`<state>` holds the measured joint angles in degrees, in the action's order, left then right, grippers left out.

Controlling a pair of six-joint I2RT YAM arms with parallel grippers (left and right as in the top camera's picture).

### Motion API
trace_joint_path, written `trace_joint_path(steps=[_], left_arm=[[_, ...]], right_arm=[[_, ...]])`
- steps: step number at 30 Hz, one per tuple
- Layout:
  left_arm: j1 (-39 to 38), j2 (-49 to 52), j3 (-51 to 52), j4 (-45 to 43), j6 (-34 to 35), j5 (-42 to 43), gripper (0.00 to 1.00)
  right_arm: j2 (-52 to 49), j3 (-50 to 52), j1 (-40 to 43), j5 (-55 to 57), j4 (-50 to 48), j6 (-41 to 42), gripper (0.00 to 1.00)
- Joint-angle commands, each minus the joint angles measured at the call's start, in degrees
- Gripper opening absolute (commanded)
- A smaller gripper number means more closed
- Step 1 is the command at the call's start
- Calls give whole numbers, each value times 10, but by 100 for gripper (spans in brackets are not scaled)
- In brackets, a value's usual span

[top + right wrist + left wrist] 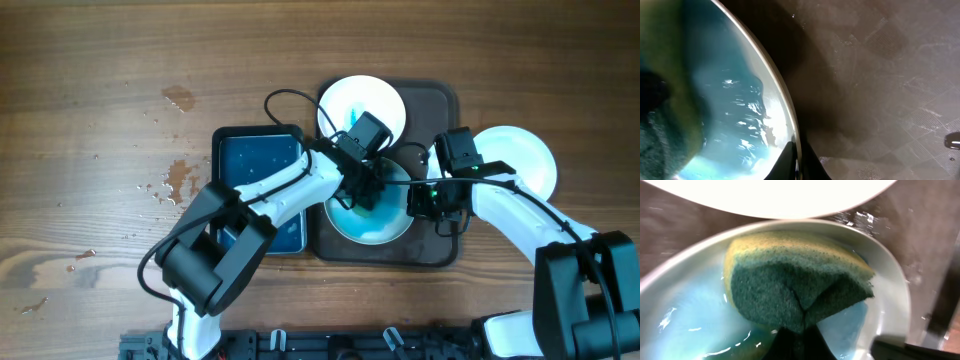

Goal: Clean dirty plates on tray and stack at the side

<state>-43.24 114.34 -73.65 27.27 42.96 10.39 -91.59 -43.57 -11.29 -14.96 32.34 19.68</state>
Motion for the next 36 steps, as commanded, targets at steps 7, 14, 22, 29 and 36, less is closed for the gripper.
trace_joint_path(steps=[7, 14, 22, 29, 36], left_arm=[[-39, 36, -2, 3, -55, 234, 4], [23, -8, -2, 189, -57, -44, 4], [120, -198, -2, 268, -61, -8, 4], [226, -281, 61, 341, -97, -195, 4], [248, -275, 235, 169, -98, -108, 18]], right_arm=[[-17, 19, 1, 47, 0, 0, 4], [-17, 19, 1, 47, 2, -1, 4], [-17, 19, 1, 47, 2, -14, 4], [-17, 19, 1, 47, -50, -36, 4], [34, -122, 0, 64, 190, -34, 4]])
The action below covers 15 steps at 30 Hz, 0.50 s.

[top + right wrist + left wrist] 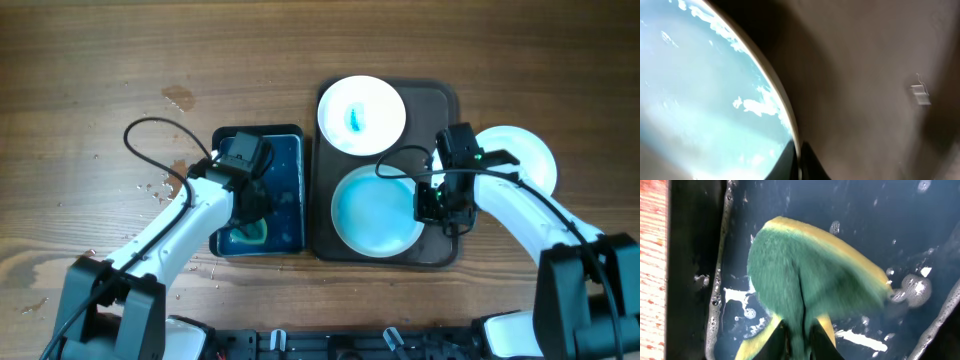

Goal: Clean dirty plates on tray and stack at the side

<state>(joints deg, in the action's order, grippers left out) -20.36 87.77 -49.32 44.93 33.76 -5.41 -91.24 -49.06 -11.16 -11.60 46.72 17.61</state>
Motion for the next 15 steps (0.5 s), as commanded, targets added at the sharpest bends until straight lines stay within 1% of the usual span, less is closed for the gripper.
trace_joint_path(steps=[1, 2, 3, 5, 6, 7, 8, 10, 11, 12, 14, 15], left_arm=[[32, -21, -14, -4, -7, 80, 27], [45, -32, -17, -1, -16, 105, 32], [62, -47, -21, 5, -28, 133, 44], [103, -90, -33, 34, -38, 152, 56], [122, -114, -41, 54, -49, 153, 57], [141, -142, -52, 78, -52, 152, 63], [158, -168, -60, 98, -52, 152, 70], [194, -227, -72, 131, -53, 153, 77], [211, -262, -74, 144, -53, 153, 83], [223, -295, -74, 152, -53, 155, 100], [234, -342, -74, 160, -53, 154, 100], [234, -361, -74, 162, -53, 154, 100]], right_arm=[[45, -108, -10, 30, 93, -19, 4], [51, -136, -22, 33, 124, -27, 4], [53, -164, -39, 42, 147, -26, 5], [53, -212, -92, 59, 163, -23, 4], [53, -223, -123, 64, 150, -14, 4], [53, -227, -160, 73, 121, 7, 4], [53, -227, -185, 74, 92, 14, 4], [42, -227, -240, 117, 13, 47, 4], [25, -227, -278, 159, -41, 51, 4], [10, -227, -307, 208, -79, 51, 4], [-2, -227, -343, 307, -121, 51, 4], [-2, -227, -367, 386, -142, 55, 4]])
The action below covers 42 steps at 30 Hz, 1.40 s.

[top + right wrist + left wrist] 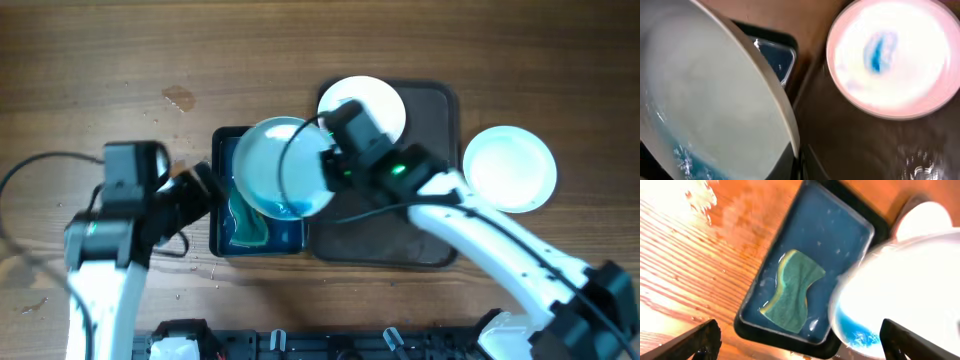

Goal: Clean dirty plates on tray and stack at the side

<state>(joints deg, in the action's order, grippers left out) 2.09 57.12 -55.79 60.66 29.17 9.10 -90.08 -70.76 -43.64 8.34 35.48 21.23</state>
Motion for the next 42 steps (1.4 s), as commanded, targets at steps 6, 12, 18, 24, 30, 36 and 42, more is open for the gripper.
trace_joint_path(steps=[6, 12, 18, 24, 30, 36, 42], left_arm=[[9, -96, -9, 5, -7, 9, 100], [9, -93, -9, 5, -7, 9, 100], [9, -93, -9, 5, -7, 9, 100], [9, -93, -9, 5, -7, 9, 100], [9, -93, -9, 5, -7, 9, 100], [9, -93, -9, 5, -7, 9, 100], [9, -93, -9, 5, -7, 9, 100]], right_arm=[[8, -10, -171, 479, -93, -26, 4], [9, -10, -261, 633, -115, -143, 4], [9, -10, -308, 693, -178, -228, 4], [9, -10, -308, 700, -183, -229, 4], [9, -10, -308, 701, -186, -227, 4], [6, -10, -159, 330, -58, 64, 4], [79, -10, 175, -269, -18, 63, 4]])
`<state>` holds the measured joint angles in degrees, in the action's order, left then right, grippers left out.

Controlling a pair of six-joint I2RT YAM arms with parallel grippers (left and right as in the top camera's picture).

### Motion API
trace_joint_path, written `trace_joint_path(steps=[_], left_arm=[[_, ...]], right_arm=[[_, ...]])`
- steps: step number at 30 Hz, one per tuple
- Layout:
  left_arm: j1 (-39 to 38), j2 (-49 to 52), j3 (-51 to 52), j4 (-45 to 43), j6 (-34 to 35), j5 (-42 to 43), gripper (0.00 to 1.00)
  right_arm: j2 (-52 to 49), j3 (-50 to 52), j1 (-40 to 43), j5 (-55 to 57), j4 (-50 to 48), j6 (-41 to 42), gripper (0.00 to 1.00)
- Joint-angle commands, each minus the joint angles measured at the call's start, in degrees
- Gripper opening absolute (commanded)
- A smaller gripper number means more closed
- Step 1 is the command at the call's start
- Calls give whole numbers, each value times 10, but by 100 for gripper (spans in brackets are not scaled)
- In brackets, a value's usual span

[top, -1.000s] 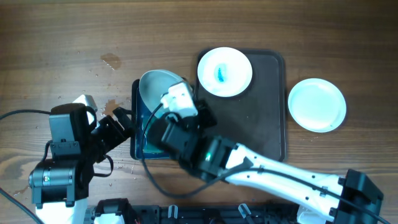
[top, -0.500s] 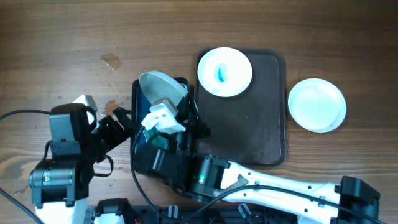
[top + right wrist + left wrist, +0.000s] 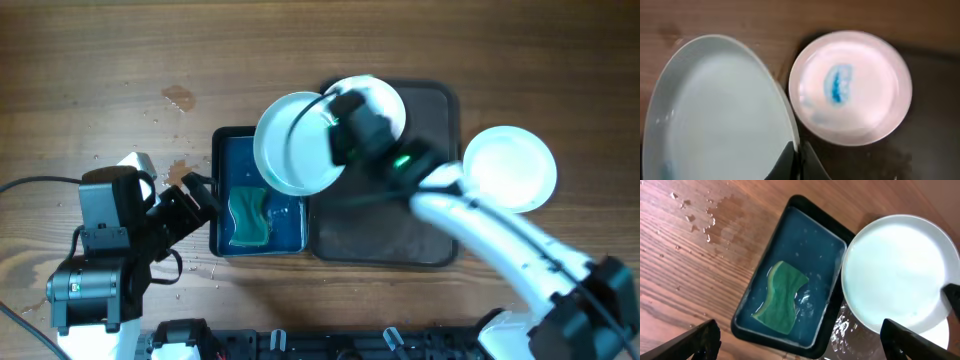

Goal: Clean dirty plates on tray and stack at the side

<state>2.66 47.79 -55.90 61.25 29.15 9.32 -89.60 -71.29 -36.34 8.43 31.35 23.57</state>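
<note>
My right gripper (image 3: 330,128) is shut on the rim of a white plate (image 3: 293,143), held in the air over the basin's far right corner and the tray's left edge. Its face looks clean in the right wrist view, where the gripper (image 3: 797,156) pinches the plate (image 3: 715,110). A smaller plate with a blue smear (image 3: 850,87) lies on the dark tray (image 3: 440,245), partly under my arm. My left gripper (image 3: 192,212) is open and holds nothing, left of the basin. The green and yellow sponge (image 3: 780,297) lies loose in the basin.
The black basin (image 3: 224,140) holds blue water and stands left of the tray. A clean white plate (image 3: 510,168) sits on the table right of the tray. Water drops (image 3: 695,217) lie on the wood left of the basin.
The plate in my right gripper was tilted over the basin with blue liquid at its low edge. Now it sits farther back, with no blue on it. My left gripper has barely moved.
First my left gripper pressed the sponge into the wet plate on the tray while my right gripper pinched its rim. Then the sponge was in the basin, still gripped. Then it lay loose, the left gripper open, and the right held the plate over the basin, now clean.
</note>
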Motion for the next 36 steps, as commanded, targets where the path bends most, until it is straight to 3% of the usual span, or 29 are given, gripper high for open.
trace_joint_path(steps=[1, 3, 5, 6, 9, 12, 13, 14, 16, 20, 22, 24, 25, 28, 30, 34, 35, 36], left_arm=[[3, 0, -8, -1, -7, 7, 100], [3, 0, -8, -1, -7, 7, 100], [3, 0, -8, -1, -7, 7, 100], [3, 0, -8, -1, -7, 7, 100], [3, 0, -8, -1, -7, 7, 100], [3, 0, -8, -1, -7, 7, 100], [3, 0, -8, -1, -7, 7, 100], [3, 0, -8, -1, -7, 7, 100], [3, 0, -8, -1, -7, 7, 100], [3, 0, -8, -1, -7, 7, 100], [3, 0, -8, -1, -7, 7, 100], [3, 0, -8, -1, -7, 7, 100], [3, 0, -8, -1, -7, 7, 100], [3, 0, -8, -1, -7, 7, 100], [3, 0, -8, -1, -7, 7, 100], [3, 0, -8, -1, -7, 7, 100], [3, 0, -8, -1, -7, 7, 100], [3, 0, -8, -1, -7, 7, 100]], right_arm=[[103, -5, 170, -279, 58, 54, 4], [138, -5, 285, -273, 124, 50, 4], [139, 1, 454, -255, 207, 9, 4], [134, 10, 491, -237, 217, 3, 4], [84, 92, 635, -169, 186, -2, 4], [7, 127, 698, -172, 145, 1, 4], [-12, 127, 699, -184, 135, -36, 4], [-18, 126, 694, -207, 128, -59, 32], [2, 97, 684, -234, 152, -56, 56], [95, 0, 576, -286, 225, -119, 55], [121, -10, 440, -270, 209, -128, 55], [73, -10, 298, -203, 157, -129, 55], [44, -10, 268, -170, 127, -129, 56], [-77, -10, 240, -92, -12, -132, 57], [-167, -10, 251, -106, -106, -144, 57], [-277, -10, 256, -142, -177, -141, 57], [-296, -10, 256, -142, -177, -139, 47], [-299, -10, 256, -143, -168, -127, 23]])
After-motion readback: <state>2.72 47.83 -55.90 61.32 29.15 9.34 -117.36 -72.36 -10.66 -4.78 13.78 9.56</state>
